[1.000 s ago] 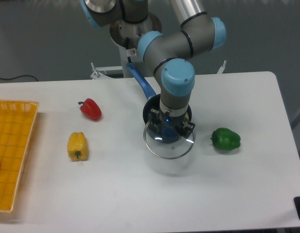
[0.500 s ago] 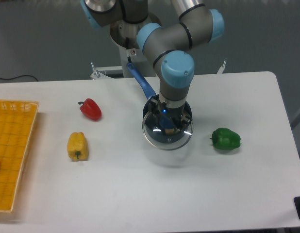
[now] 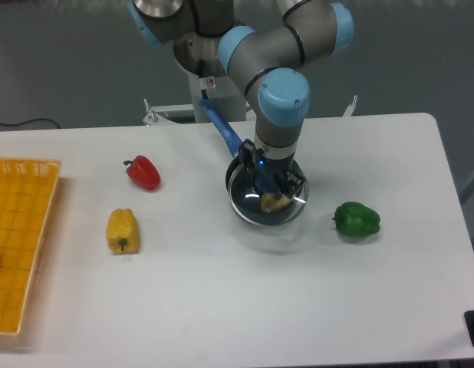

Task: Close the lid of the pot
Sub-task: 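Press the glass lid down onto the saucepan rim to seat it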

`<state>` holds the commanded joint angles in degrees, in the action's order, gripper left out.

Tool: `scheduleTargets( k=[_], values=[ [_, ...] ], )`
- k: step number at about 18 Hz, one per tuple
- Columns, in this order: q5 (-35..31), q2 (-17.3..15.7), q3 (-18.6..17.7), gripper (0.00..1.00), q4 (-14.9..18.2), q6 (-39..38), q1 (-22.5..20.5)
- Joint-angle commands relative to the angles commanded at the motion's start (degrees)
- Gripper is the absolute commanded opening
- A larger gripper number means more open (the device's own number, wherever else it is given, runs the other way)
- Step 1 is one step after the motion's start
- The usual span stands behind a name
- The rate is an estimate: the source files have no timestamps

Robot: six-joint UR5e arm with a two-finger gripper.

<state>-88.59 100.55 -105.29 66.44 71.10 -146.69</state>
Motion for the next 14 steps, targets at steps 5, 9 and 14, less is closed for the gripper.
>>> scheduleTargets(
  k=[5, 9, 14],
  values=[
    [-0.1, -0.6, -0.5, 0.66, 0.0, 2.2, -0.4],
    [-0.1, -1.6, -1.8, 0.66, 0.0, 5.3, -1.4],
    [-0.1, -1.6, -2.1, 0.66, 0.0, 5.5, -1.2]
  ],
)
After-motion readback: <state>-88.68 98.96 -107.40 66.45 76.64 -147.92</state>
